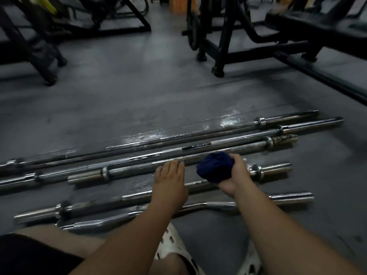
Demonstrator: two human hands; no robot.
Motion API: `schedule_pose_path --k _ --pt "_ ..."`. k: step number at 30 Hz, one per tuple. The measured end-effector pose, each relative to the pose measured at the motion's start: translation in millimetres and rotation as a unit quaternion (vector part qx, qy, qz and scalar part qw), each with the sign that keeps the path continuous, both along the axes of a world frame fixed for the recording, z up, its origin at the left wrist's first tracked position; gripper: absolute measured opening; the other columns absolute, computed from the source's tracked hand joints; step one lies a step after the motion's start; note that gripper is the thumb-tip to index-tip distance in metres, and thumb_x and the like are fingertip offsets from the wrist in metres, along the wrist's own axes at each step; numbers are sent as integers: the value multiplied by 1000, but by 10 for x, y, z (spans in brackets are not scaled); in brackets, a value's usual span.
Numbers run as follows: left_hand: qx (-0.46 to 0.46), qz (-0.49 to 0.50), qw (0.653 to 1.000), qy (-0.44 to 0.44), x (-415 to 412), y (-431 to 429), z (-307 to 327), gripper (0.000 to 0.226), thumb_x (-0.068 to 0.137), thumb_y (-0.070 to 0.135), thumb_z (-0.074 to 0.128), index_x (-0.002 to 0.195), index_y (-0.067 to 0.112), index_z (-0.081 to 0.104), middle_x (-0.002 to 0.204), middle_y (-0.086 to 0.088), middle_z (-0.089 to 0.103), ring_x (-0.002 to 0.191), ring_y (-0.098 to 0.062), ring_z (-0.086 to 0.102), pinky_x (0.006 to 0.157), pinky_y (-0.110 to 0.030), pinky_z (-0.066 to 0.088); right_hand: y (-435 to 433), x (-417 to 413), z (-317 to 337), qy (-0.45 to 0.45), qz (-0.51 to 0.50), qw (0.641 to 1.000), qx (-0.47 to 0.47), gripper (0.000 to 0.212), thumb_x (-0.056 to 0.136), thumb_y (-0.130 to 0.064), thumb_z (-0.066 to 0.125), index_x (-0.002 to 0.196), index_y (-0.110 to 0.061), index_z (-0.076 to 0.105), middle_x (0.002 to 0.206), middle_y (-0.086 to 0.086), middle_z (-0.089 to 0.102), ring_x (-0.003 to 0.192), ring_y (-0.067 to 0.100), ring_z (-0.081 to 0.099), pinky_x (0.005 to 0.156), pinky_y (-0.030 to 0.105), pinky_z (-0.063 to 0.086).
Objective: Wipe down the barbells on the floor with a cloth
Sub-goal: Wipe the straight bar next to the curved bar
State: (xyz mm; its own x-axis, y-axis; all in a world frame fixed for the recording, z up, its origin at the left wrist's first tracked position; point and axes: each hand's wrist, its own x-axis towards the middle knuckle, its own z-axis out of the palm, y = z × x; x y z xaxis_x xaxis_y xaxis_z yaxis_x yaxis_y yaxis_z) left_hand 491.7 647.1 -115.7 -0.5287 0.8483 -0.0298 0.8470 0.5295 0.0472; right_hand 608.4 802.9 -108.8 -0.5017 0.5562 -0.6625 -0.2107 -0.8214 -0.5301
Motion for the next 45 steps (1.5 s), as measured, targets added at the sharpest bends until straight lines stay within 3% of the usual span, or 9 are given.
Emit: schedule_pose_path --k 8,11,20,24,28,33,36,41,45 --pt "-38 -112 989 89 -438 3 610 78 88 35 53 155 20 17 163 -5 16 147 -26 19 119 -42 18 -13 -168 188 123 -34 991 -36 41 96 -18 38 130 -2 53 122 26 62 104 41 60 93 53 50" --pt "-47 -191 976 95 -664 0 769 76 90 35 53 156 21 18 162 -4 19 146 -25 21 120 -41 20 66 -302 58 87 -29 996 -12 30 97 -14 51 125 -4 55 109 20 65 94 33 64 76 44 58" --pt "13 -280 959 -38 -1307 -412 -245 63 74 32 53 134 16 57 143 -13 51 125 -31 54 100 -43 50 73 -686 -975 -186 23 974 128 23 98 -15 52 120 -19 56 110 13 63 93 27 61 83 43 52" --pt "6 -244 962 -120 -1404 -327 -881 66 71 30 58 136 17 52 148 -10 45 129 -30 48 101 -45 48 155 -768 -1281 -345 169 867 316 20 96 -13 54 109 -28 58 99 -3 60 92 17 58 85 38 49" --pt "6 -185 965 -186 -1402 -337 -1307 64 75 35 55 137 18 50 149 -10 43 129 -30 49 102 -45 48 361 -821 -1692 -485 202 713 465 31 94 -17 58 124 -15 60 125 5 47 103 16 47 89 27 39" --pt "20 -153 963 -222 -1482 -519 -1509 64 80 41 51 140 18 51 151 -7 42 130 -28 49 105 -44 45 -388 -1322 -2196 -538 271 562 567 38 80 -32 48 111 -16 64 116 10 55 107 32 48 86 45 46" --pt "14 -155 964 -217 -1570 -615 -1593 65 80 40 52 140 18 51 150 -7 43 129 -28 49 105 -43 45 -376 -1263 -2241 -475 341 506 634 48 75 -30 40 113 -15 66 108 11 61 98 33 54 81 45 45" --pt "-27 -155 964 -216 -1575 -532 -1795 65 76 40 56 138 17 51 149 -9 43 125 -31 52 102 -43 46 -170 -1029 -2193 -616 232 535 530 47 80 -14 56 127 -14 59 137 13 51 124 37 44 96 52 40" --pt "-33 -144 964 -223 -1562 -476 -1830 65 76 41 52 136 17 52 148 -9 45 124 -30 54 101 -43 47 -220 -923 -2224 -489 376 439 653 60 73 -14 49 133 -11 54 141 13 46 125 34 45 97 50 45"
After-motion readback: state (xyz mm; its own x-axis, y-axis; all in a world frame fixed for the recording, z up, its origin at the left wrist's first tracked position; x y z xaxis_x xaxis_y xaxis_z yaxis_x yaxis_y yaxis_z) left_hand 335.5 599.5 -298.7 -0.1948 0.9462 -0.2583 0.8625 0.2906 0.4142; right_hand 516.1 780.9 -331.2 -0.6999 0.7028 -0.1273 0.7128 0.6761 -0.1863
